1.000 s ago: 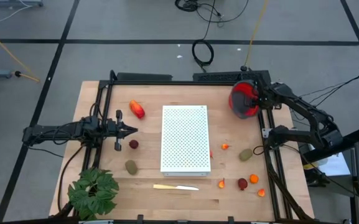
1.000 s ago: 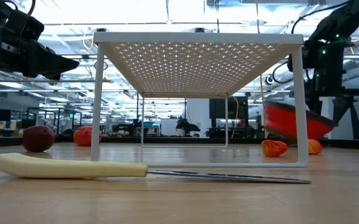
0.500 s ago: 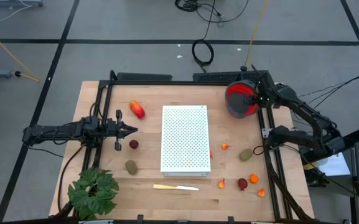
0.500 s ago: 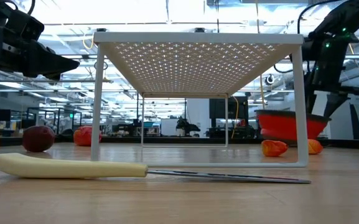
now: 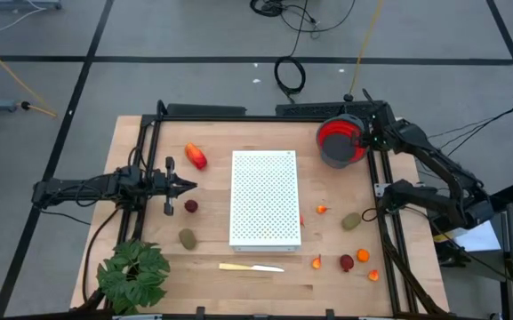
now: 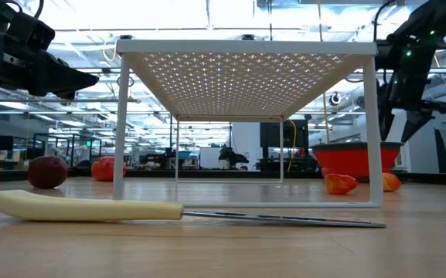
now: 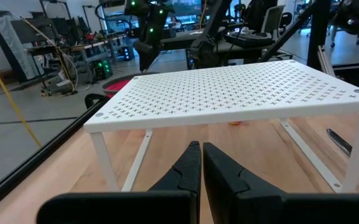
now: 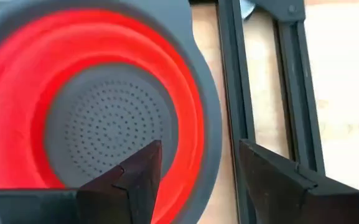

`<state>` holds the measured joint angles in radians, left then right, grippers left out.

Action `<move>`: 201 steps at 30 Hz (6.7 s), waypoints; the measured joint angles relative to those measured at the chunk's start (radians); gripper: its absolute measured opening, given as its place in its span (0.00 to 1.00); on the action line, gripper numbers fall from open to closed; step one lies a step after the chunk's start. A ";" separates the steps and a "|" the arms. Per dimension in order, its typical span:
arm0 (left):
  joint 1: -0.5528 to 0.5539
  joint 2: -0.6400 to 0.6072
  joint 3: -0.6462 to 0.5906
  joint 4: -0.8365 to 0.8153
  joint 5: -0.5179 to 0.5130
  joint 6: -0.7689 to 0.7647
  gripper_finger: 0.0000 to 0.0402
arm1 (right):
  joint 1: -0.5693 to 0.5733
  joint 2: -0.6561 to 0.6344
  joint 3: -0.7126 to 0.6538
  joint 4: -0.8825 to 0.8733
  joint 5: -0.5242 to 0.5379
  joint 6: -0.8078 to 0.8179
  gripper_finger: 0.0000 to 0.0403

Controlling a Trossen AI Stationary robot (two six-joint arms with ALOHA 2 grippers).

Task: Pick & Place Fruit
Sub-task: Put the red strainer bowl on the shelf

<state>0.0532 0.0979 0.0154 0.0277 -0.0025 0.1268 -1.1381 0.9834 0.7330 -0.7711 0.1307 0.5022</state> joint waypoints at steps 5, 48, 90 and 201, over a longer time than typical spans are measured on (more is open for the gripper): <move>0.000 0.000 0.000 0.000 0.000 0.000 0.05 | 0.000 0.084 0.000 0.011 -0.006 0.009 0.51; 0.000 0.000 0.000 0.216 0.002 -0.464 0.05 | 0.002 -0.219 -0.001 0.266 -0.354 0.224 0.02; 0.000 0.000 0.000 0.269 0.001 -0.750 0.05 | 0.356 -0.389 0.000 0.977 -0.656 -0.184 0.02; 0.000 0.000 0.000 0.261 -0.031 -0.527 0.05 | 0.902 0.515 0.714 -0.012 -0.159 0.525 0.08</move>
<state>0.0528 0.0982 0.0154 0.2885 -0.0339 -0.4002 -0.2361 1.4986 1.4467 -0.7832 -0.0284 1.0275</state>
